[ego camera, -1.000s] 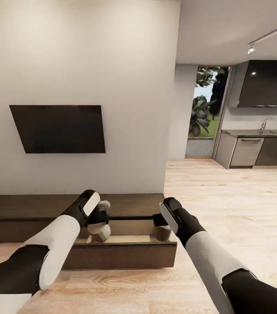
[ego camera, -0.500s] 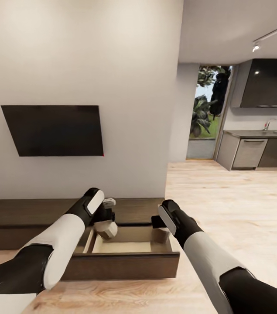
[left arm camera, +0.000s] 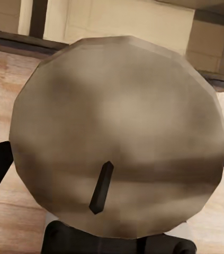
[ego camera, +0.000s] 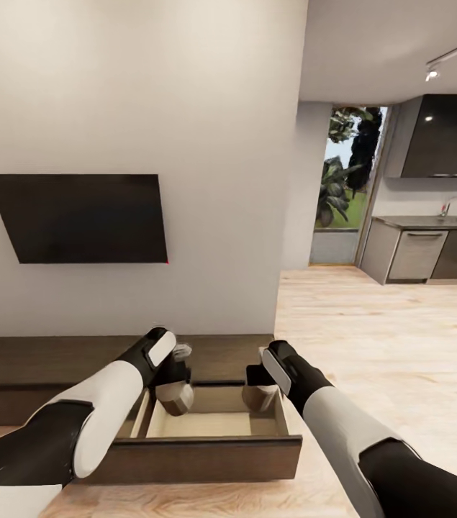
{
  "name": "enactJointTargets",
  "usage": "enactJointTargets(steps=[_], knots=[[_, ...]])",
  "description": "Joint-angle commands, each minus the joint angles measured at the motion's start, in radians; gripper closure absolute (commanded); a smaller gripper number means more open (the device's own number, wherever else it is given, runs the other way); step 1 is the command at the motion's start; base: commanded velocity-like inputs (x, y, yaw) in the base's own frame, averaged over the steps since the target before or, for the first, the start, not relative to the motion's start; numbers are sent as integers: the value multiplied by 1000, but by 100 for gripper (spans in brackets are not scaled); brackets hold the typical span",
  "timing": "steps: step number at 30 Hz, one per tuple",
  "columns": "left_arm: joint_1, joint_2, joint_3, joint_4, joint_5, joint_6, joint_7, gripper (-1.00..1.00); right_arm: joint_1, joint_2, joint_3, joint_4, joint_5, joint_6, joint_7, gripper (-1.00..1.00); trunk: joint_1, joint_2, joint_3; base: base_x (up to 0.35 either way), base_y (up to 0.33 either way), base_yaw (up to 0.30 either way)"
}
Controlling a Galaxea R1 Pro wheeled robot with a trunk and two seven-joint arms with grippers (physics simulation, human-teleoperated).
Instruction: Place each of the two pumpkins and all three candles from the living room inside a cabinet in the living room (use any cabinet), then make sure every cabinet is closed, and position the cauldron so it is next to a table in the living room.
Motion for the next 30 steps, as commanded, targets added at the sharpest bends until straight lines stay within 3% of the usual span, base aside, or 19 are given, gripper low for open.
enactJointTargets(steps=[1, 7, 14, 19, 23, 30], knots=[[0, 0, -2, 19, 11, -16, 8, 100, -1, 0, 3, 9, -5, -13, -3, 100, 0, -1, 0, 24, 0, 0], [0, -13, -2, 64, 11, -72, 7, 100, -1, 0, 3, 53, -6, -65, 6, 100, 0, -1, 0, 10, 0, 0], [0, -34, -3, 136, 10, -257, 6, 100, -1, 0, 4, 94, -4, -180, 7, 100, 12, -22, -10, 0, 0, 0], [0, -38, -4, 140, 9, -286, 6, 100, -1, 0, 4, 109, -3, -196, 7, 100, 31, -57, -25, 0, 0, 0], [0, -38, -5, 140, 10, -352, -19, 100, 0, 0, 4, 113, -3, -199, 7, 100, 46, -85, -38, 0, 0, 0], [0, -38, -4, 140, 10, -365, -28, 100, 1, 0, 4, 115, -3, -199, 7, 100, 73, -134, -60, 0, 0, 0]])
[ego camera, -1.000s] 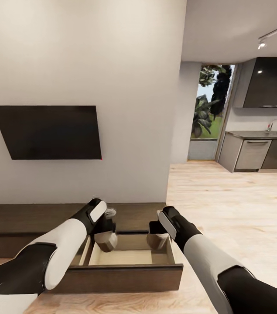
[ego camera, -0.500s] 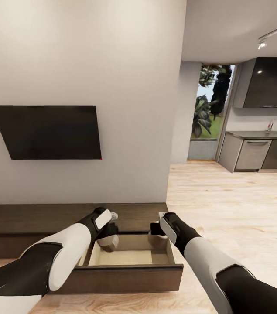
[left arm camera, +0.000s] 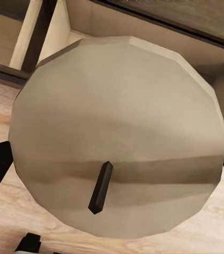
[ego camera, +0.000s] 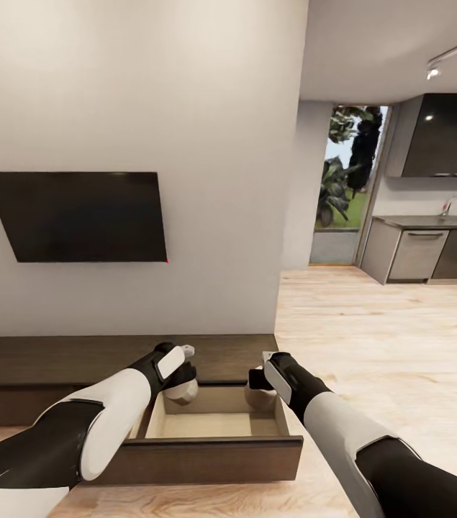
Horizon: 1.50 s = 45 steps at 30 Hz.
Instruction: Place each of the two pumpkins and all three candles from the living room inside a cabinet in the living room (use any cabinet), then make sure every cabinet is closed, and position the cauldron so it is next to a table in the living room.
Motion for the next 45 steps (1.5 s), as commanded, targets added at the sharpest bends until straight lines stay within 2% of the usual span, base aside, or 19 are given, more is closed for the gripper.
enactJointTargets(steps=[1, 8, 14, 20, 36, 45], knots=[[0, 0, -2, -2, 7, 4, 6, 100, -1, 0, 5, -1, -10, 3, -9, 100, 4, -9, -5, 0, 0, 0], [0, 0, -4, -2, 3, 3, 6, 100, -1, 0, 3, 26, -9, -2, -8, 100, 31, -58, -27, 0, 0, 0], [0, 0, -3, -1, 3, 4, 6, 100, -1, 0, 2, 55, -8, -49, -8, 100, 54, -100, -46, 0, 0, 0], [0, 0, -3, 11, 4, 4, 3, 100, -1, 0, 2, 54, -4, -61, -11, 100, 77, -142, -66, 0, 0, 23], [0, 0, -3, 27, 4, 3, 1, 100, -1, 0, 2, 53, -4, -68, -12, 100, 139, -254, -136, 0, 0, 165], [0, 0, -4, 27, 3, 3, -43, 100, -1, 0, -1, 54, -3, -99, -12, 100, 173, -317, -175, 0, 0, 165]])
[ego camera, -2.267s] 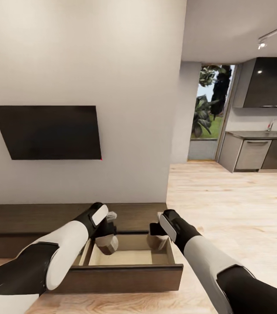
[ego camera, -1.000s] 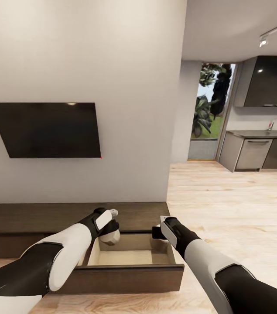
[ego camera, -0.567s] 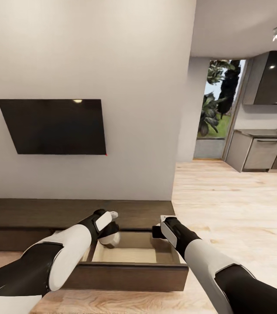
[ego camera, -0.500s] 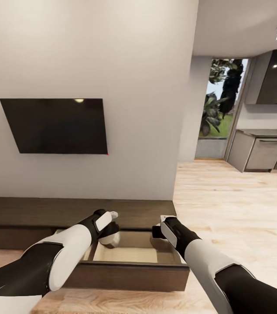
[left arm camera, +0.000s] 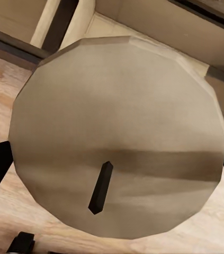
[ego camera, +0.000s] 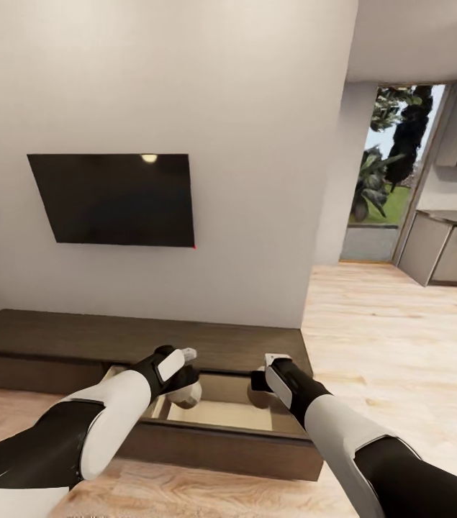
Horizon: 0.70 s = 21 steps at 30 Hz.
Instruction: Place each of the two pumpkins and all three candles from the living room inside a cabinet in the living room (use any cabinet), then make sure every cabinet is closed, and position the cauldron so it is next to a table in the living room.
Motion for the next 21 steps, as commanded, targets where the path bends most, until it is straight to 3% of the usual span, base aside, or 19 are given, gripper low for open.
enactJointTargets(steps=[1, 9, 21], knots=[[0, 0, -3, -2, 7, 4, 3, 100, -1, 0, 4, -2, -7, -4, -7, 100, 4, -9, -6, 0, 0, 116], [0, 0, -4, -4, -11, 5, -25, 100, -1, 0, 5, -2, -6, -24, -7, 100, 35, -65, -32, 0, 0, 12], [0, 0, -4, -4, -17, 6, -27, 100, -1, 0, 5, 3, -8, -25, -7, 100, 81, -149, -63, 0, 0, -240]])
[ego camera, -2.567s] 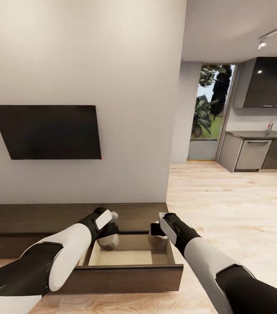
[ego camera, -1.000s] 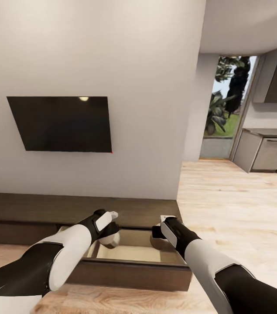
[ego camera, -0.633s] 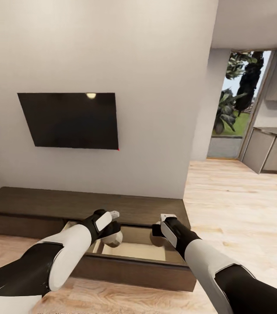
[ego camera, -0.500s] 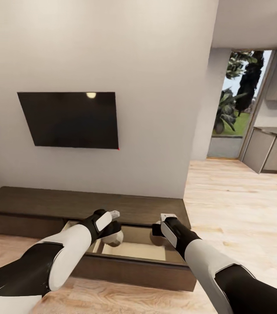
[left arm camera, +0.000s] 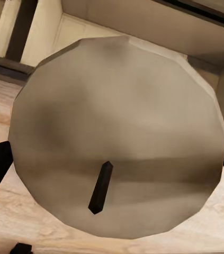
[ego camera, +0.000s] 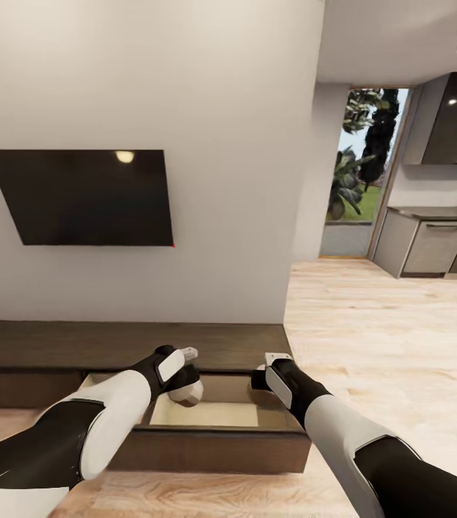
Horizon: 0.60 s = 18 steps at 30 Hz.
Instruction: Place each of the two pumpkins and all three candles from the living room inside a cabinet in the living room (use any cabinet), then make sure every cabinet is closed, and position the cauldron so it is next to a table in the living room.
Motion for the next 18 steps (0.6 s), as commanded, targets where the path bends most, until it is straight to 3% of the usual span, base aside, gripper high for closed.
enactJointTargets(steps=[1, 8, 18], knots=[[0, 0, -2, -3, 8, 4, 7, 100, -1, 0, 7, -1, -10, 3, -8, 100, 4, -8, -4, 0, 0, -267], [0, 0, -2, -3, 9, 4, 7, 100, -1, 0, 8, 1, -12, 3, -8, 100, 12, -22, -5, 0, 0, -208], [0, 0, -1, -3, 10, 3, 7, 100, -1, 0, 8, 5, -13, 3, -8, 100, 12, -22, -3, 0, 0, -26]])
